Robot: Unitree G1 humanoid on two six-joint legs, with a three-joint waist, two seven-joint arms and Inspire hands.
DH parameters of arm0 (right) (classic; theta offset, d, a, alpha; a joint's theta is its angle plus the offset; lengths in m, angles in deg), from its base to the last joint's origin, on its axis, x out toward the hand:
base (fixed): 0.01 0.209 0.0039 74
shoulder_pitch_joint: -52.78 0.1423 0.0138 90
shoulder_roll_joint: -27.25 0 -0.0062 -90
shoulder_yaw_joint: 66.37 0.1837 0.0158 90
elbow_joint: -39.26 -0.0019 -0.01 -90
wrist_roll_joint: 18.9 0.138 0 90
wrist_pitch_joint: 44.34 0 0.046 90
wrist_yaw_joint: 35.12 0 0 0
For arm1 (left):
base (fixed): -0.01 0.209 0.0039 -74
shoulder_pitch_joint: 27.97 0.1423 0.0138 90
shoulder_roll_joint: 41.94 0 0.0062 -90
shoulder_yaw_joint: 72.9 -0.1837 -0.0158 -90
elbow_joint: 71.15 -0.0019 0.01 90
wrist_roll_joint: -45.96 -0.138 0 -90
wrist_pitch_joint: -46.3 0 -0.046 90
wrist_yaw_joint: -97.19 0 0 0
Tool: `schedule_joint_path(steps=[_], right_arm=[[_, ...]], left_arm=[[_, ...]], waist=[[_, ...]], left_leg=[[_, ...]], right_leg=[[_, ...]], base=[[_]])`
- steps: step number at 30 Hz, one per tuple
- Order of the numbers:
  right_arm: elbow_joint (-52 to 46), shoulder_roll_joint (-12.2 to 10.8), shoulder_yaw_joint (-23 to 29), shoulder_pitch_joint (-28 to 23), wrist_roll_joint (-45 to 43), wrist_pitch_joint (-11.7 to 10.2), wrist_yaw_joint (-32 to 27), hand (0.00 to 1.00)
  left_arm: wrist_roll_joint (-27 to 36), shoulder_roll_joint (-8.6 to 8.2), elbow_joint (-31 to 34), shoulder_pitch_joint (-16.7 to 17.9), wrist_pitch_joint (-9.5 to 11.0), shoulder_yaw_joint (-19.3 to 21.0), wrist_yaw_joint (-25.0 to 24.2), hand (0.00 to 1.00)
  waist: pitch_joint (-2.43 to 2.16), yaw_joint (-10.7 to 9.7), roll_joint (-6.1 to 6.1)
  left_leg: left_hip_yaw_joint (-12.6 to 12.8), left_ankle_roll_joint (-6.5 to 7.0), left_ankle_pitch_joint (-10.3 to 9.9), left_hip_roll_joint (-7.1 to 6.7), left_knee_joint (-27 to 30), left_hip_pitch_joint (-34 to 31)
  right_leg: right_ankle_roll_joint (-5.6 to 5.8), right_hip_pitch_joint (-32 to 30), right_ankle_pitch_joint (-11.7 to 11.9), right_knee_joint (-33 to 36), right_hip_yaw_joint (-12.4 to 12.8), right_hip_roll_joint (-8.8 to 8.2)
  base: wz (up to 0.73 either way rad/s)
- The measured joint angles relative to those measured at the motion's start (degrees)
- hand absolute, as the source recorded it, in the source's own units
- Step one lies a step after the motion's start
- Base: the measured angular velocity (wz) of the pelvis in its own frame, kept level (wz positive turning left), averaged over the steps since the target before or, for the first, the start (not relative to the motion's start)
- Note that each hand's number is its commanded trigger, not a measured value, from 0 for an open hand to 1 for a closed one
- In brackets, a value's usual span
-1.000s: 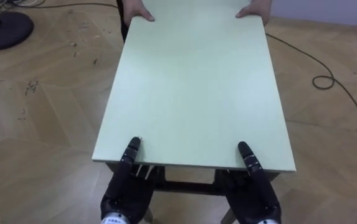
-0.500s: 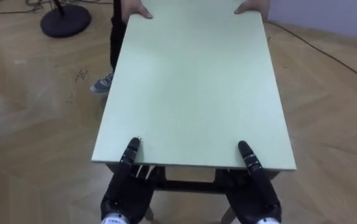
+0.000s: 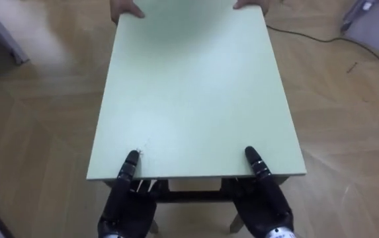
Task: Move table with human
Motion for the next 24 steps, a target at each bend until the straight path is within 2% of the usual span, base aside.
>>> schedule_joint_path(steps=[2, 3, 4, 6, 7, 9, 10, 11, 12, 13, 14, 15, 16, 17, 21, 22, 23, 24], right_arm=[[0.0, 0.0, 0.0, 0.1, 0.0, 0.0, 0.0, 1.00], [0.0, 0.1, 0.1, 0.4, 0.1, -0.1, 0.0, 1.00], [0.0, 0.1, 0.2, 0.4, 0.1, -0.1, 0.1, 1.00], [0.0, -0.1, 0.4, 0.6, 0.1, -0.2, 0.1, 1.00], [0.0, -0.2, 0.5, 0.7, 0.1, -0.3, 0.1, 1.00], [0.0, -0.9, 1.1, 1.0, 0.1, -0.2, 0.1, 1.00], [-0.1, -1.0, 1.4, 1.1, 0.1, -0.2, 0.1, 1.00], [-0.2, -1.0, 1.8, 1.6, 0.0, 0.0, 0.1, 1.00], [-0.2, -1.2, 2.3, 1.7, -0.2, 0.2, 0.1, 1.00], [-0.2, -1.3, 2.3, 1.6, -0.3, 0.4, 0.1, 1.00], [-0.2, -1.4, 2.4, 1.5, -0.2, 1.0, 0.0, 1.00], [-0.3, -1.4, 2.5, 1.5, -0.2, 1.3, 0.0, 1.00], [-0.4, -1.4, 2.7, 1.5, -0.2, 1.4, 0.0, 1.00], [-0.4, -1.4, 2.8, 1.5, -0.4, 1.6, -0.1, 1.00], [-0.8, -1.2, 2.7, 1.6, -0.3, 2.3, -0.7, 1.00], [-0.8, -1.2, 2.7, 1.6, -0.3, 2.3, -0.7, 1.00], [-0.8, -1.2, 2.6, 1.5, -0.3, 2.3, -0.8, 1.00], [-0.8, -1.3, 2.7, 1.2, -0.3, 2.3, -0.9, 1.00]], left_arm=[[0.0, 0.03, 0.0, -0.1, 0.5, -0.4, 0.0, 1.00], [0.0, 0.08, 0.0, -0.3, 0.6, -0.5, -0.1, 1.00], [0.0, 0.23, 0.0, -0.5, 0.6, -0.6, -0.1, 1.00], [0.2, 0.70, 0.0, -1.3, 0.7, -1.2, -0.1, 1.00], [0.2, 0.81, 0.0, -1.5, 0.8, -1.3, -0.1, 1.00], [0.1, 0.86, 0.0, -2.6, 0.9, -1.2, -0.1, 1.00], [0.0, 0.79, 0.0, -2.9, 0.9, -1.2, -0.1, 1.00], [-0.1, 0.66, 0.0, -3.5, 1.0, -1.2, -0.1, 1.00], [-0.1, 0.43, -0.1, -3.6, 0.9, -0.9, 0.0, 1.00], [0.0, 0.35, -0.1, -3.4, 1.0, -0.9, -0.1, 1.00], [0.0, 0.39, -0.1, -3.0, 1.1, -0.9, -0.2, 1.00], [0.0, 0.22, -0.1, -2.9, 1.1, -0.8, -0.2, 1.00], [0.0, 0.11, -0.1, -2.9, 1.0, -0.7, -0.2, 1.00], [0.0, 0.16, -0.1, -2.9, 0.9, -0.5, -0.2, 1.00], [0.1, -0.07, -0.1, -2.8, 1.1, -0.5, 0.0, 1.00], [0.1, -0.06, -0.1, -2.8, 1.1, -0.6, 0.0, 1.00], [0.1, -0.08, -0.2, -2.7, 1.1, -0.7, 0.1, 1.00], [0.0, -0.25, -0.3, -2.6, 1.1, -1.0, 0.1, 1.00]], waist=[[-0.04, -0.5, -0.03], [-0.06, -1.1, -0.04], [-0.09, -1.4, -0.08], [-0.12, -2.6, -0.11], [-0.13, -2.7, -0.10], [-0.21, -2.5, 0.02], [-0.23, -2.6, 0.06], [-0.24, -2.6, 0.15], [-0.41, -2.7, 0.82], [-0.43, -2.7, 0.86], [-0.43, -2.6, 0.98], [-0.36, -2.5, 1.82], [-0.24, -2.5, 2.21], [-0.24, -2.5, 2.24], [-0.22, -1.0, 2.28], [-0.19, -1.0, 2.28], [-0.05, -1.1, 2.02], [0.05, -1.5, 1.82]], left_leg=[[0.8, 0.05, 0.5, 0.12, 0.6, -1.6], [3.0, 0.28, 1.4, 0.54, 0.9, -3.1], [4.0, 0.46, 2.1, 0.63, 1.1, -3.8], [5.8, 0.95, 4.7, 0.50, 0.1, -5.6], [6.5, 1.12, 5.3, 0.50, -0.2, -6.0], [7.6, 1.39, 8.4, 0.10, -2.7, -6.8], [8.0, 1.51, 9.4, -0.07, -3.7, -7.0], [9.7, 1.76, 11.7, -0.30, -6.0, -7.2], [13.7, 2.18, 11.8, 0.09, -5.8, -7.4], [16.7, 3.03, 9.9, 0.86, -3.0, -7.4], [21.0, 3.78, 4.5, 2.15, 3.5, -6.7], [21.7, 3.45, 1.6, 2.88, 5.6, -6.2], [21.4, 4.36, 1.0, 2.75, 5.4, -6.0], [20.8, 5.27, 0.7, 2.02, 4.5, -5.7], [20.6, 6.70, 1.8, -0.57, 2.0, -4.7], [20.4, 6.88, 1.9, -0.76, 2.0, -4.7], [18.9, 7.36, 2.1, -1.44, 1.6, -4.3], [17.1, 7.74, 2.3, -2.10, 1.5, -3.8]], right_leg=[[-0.09, 0.3, -0.1, 0.0, -1.7, -0.01], [-0.20, 0.4, -0.2, 0.0, -3.0, -0.07], [-0.38, 0.4, -0.3, 0.1, -3.6, -0.11], [-0.91, 0.3, -0.6, 0.1, -4.5, -0.17], [-1.03, 0.2, -0.7, 0.1, -5.1, -0.17], [-1.86, 0.3, -1.5, -0.2, -7.6, -0.19], [-1.80, 0.4, -1.7, -0.6, -8.2, -0.21], [-1.01, 0.3, -2.4, -1.9, -9.3, -0.49], [-1.12, 0.4, -2.4, -1.8, -12.3, -1.64], [-1.08, 0.7, -2.6, -1.6, -13.5, -2.20], [-0.83, 1.8, -2.8, -1.5, -14.8, -2.48], [-0.44, 2.1, -3.7, 0.2, -15.6, -2.34], [-0.18, 1.9, -4.4, 1.4, -15.6, -2.32], [0.25, 1.6, -5.3, 3.0, -15.5, -2.46], [0.96, 0.2, -6.1, 8.9, -13.6, -5.56], [0.96, -0.2, -6.1, 10.4, -13.1, -5.97], [0.95, -1.4, -6.1, 13.8, -10.8, -6.67], [0.53, -3.3, -6.6, 17.6, -7.4, -7.13]], base=[[0.88], [1.03], [1.21], [1.18], [1.02], [0.96], [0.95], [0.90], [0.80], [0.62], [0.54], [0.52], [0.55], [0.32], [0.23], [0.34], [0.52], [0.60]])
